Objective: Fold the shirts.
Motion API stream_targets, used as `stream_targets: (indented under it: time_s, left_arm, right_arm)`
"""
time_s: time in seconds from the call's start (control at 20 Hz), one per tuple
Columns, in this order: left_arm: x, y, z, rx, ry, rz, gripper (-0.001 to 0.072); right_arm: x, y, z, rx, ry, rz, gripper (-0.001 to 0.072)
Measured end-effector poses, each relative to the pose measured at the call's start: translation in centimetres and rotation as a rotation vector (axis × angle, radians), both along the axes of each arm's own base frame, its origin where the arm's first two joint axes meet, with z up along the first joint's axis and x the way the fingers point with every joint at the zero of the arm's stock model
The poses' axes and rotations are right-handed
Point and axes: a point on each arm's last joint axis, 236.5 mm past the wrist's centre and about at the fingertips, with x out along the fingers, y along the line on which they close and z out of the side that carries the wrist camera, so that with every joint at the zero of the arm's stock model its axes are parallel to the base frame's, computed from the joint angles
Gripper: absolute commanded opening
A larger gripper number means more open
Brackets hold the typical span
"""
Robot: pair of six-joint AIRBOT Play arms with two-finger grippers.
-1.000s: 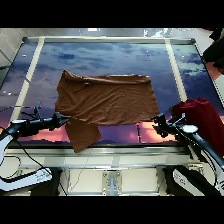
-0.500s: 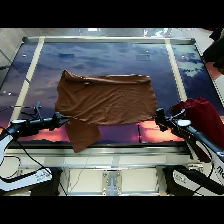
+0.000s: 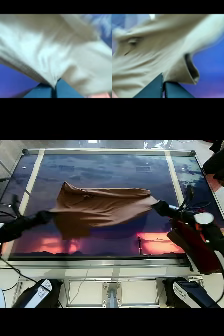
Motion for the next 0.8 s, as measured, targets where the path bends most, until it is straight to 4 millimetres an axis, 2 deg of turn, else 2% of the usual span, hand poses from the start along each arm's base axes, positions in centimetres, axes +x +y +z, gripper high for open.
stream_targets:
  time_s: [0.1, 0.2, 0.25, 0.35, 0.45, 0.55, 0.6, 0.7, 0.8]
  left_arm:
    - [-1.4, 1.7, 9.4, 0.092, -0.221, 0.097, 0.0012]
    - [-4.3, 3.7, 18.4, 0.215, -0.419, 0.250, 0.0011]
    - [-6.0, 4.3, 22.1, 0.297, -0.488, 0.320, 0.0011]
    - [-8.8, 3.8, 28.1, 0.431, -0.584, 0.396, 0.0011]
    - [-10.4, 2.0, 32.1, 0.538, -0.637, 0.374, 0.0011]
    - [-10.9, 0.1, 33.7, 0.600, -0.634, 0.292, 0.0011]
    - [-10.7, -0.4, 33.7, 0.613, -0.614, 0.253, 0.0011]
    - [-9.1, -0.8, 31.5, 0.626, -0.507, 0.161, 0.0012]
    - [-5.9, -0.7, 27.0, 0.634, -0.334, 0.061, 0.0012]
  right_arm:
    - [-2.9, 0.4, 7.4, -0.074, -0.152, 0.053, 0.0008]
    - [-6.5, 0.1, 15.0, -0.137, -0.329, 0.048, 0.0008]
    - [-8.5, -0.3, 18.6, -0.168, -0.415, 0.030, 0.0007]
    - [-11.8, -1.2, 24.4, -0.228, -0.555, -0.018, 0.0007]
    - [-14.3, -2.3, 28.7, -0.286, -0.658, -0.070, 0.0006]
    - [-14.9, -3.3, 30.9, -0.332, -0.700, -0.111, 0.0006]
    - [-14.5, -3.7, 31.2, -0.347, -0.697, -0.123, 0.0006]
    - [-12.3, -4.4, 30.6, -0.377, -0.650, -0.135, 0.0006]
    - [-8.3, -4.9, 28.1, -0.397, -0.553, -0.125, 0.0006]
